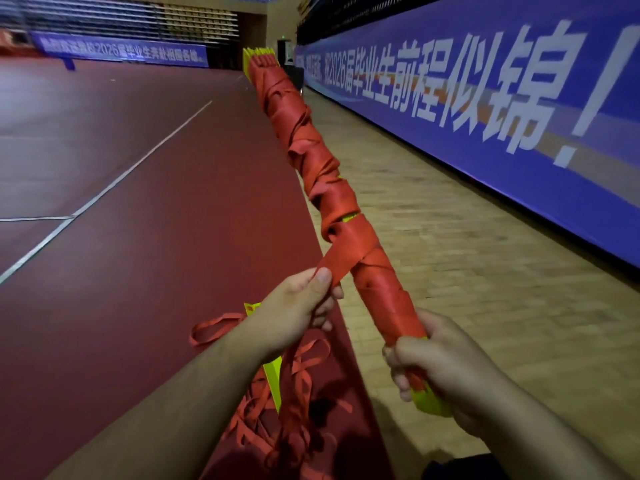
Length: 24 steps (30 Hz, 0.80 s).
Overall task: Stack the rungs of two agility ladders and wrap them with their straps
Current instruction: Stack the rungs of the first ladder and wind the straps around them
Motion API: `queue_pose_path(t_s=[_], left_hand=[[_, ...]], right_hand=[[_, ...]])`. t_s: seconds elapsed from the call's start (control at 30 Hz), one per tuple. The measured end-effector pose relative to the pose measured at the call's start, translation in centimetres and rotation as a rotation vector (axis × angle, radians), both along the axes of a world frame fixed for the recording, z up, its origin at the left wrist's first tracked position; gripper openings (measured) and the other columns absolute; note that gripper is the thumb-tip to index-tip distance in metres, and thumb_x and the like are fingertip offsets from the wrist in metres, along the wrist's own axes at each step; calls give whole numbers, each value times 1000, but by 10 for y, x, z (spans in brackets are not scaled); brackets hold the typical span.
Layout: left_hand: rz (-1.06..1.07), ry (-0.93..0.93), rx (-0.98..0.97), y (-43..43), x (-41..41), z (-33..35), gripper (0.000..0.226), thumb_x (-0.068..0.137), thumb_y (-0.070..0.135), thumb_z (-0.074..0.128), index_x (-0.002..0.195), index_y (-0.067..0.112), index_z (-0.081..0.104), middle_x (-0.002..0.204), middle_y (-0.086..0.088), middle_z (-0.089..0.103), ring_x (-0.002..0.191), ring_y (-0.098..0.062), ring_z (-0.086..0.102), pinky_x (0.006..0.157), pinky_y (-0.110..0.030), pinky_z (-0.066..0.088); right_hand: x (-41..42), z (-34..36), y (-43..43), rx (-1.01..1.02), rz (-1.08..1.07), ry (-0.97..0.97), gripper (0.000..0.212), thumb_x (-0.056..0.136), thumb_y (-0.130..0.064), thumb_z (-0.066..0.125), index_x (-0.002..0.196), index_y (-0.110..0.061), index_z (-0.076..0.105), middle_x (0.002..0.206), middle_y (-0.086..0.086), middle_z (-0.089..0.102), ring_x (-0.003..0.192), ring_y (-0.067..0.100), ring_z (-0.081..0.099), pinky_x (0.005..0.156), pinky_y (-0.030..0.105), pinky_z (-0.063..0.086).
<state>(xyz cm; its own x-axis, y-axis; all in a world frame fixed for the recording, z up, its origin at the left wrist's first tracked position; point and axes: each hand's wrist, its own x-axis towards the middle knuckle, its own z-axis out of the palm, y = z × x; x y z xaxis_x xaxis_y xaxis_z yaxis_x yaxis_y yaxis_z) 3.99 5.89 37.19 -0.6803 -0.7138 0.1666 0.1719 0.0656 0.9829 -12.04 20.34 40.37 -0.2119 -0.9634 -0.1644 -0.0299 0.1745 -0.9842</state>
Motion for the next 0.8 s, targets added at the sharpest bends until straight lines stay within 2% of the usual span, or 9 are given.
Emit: queue_pose_path(t_s=[0.13,0.27,0.33,0.4,0.5,0.6,0.7,0.73,0.8], left_hand=[[-41,26,38,7,7,-15,43,91,56,46,88,14,38,59,6,45,49,-7,42,54,-23,45],[-137,135,221,6,12,-29,86,63,78,69,100,5,44,61,-6,36,51,-16,20,49,-21,34],[-198,131,268,1,12,-32,85,62,81,66,107,10,57,78,-15,35,50,-16,21,51,-23,36],[-315,198,389,-6,12,-36,75,70,74,66,122,20,66,69,-15,32,48,-12,34,55,-28,40],[-419,336,574,-19,9,-44,71,82,57,67,141,21,53,61,1,35,49,-10,43,60,-29,48],[-194,293,558,-32,2,-63,64,89,53,58,126,1,55,46,1,29,45,-11,38,52,-25,46],[162,168,525,-45,-3,-80,47,88,50,58,85,3,54,48,-4,29,40,-13,33,44,-19,40],[262,106,501,-50,-4,-87,43,88,50,58,79,8,55,50,-6,34,40,-12,34,41,-18,37],[389,11,461,-55,-9,-96,36,93,46,59,82,12,58,56,-5,45,40,-11,37,39,-18,34]], right_hand=[[1,-20,1,91,243,-209,68,44,-19,70,104,12,57,70,18,55,50,24,48,51,31,38],[1,-29,-5,197,426,-422,52,53,-22,68,103,-9,74,72,13,61,49,21,55,48,27,48],[0,-38,-13,239,563,-551,47,59,-24,70,105,-17,76,72,8,62,52,17,58,51,25,50],[-1,-49,-25,282,679,-681,47,65,-31,75,111,-21,74,72,4,61,54,14,58,54,24,50],[-6,-67,-47,322,719,-738,48,72,-39,73,116,-20,71,70,4,59,53,14,58,54,23,50],[-12,-80,-70,359,577,-544,49,71,-40,72,114,-18,74,75,11,65,57,21,63,57,29,54],[-12,-93,-90,251,322,-177,41,74,-34,76,111,-16,75,97,19,75,81,29,72,79,48,59],[-9,-99,-97,229,249,-16,44,73,-37,80,112,-20,73,101,15,77,87,27,73,86,54,59],[1,-106,-104,246,166,315,55,62,-53,86,110,-37,66,97,-7,77,87,12,74,85,44,60]])
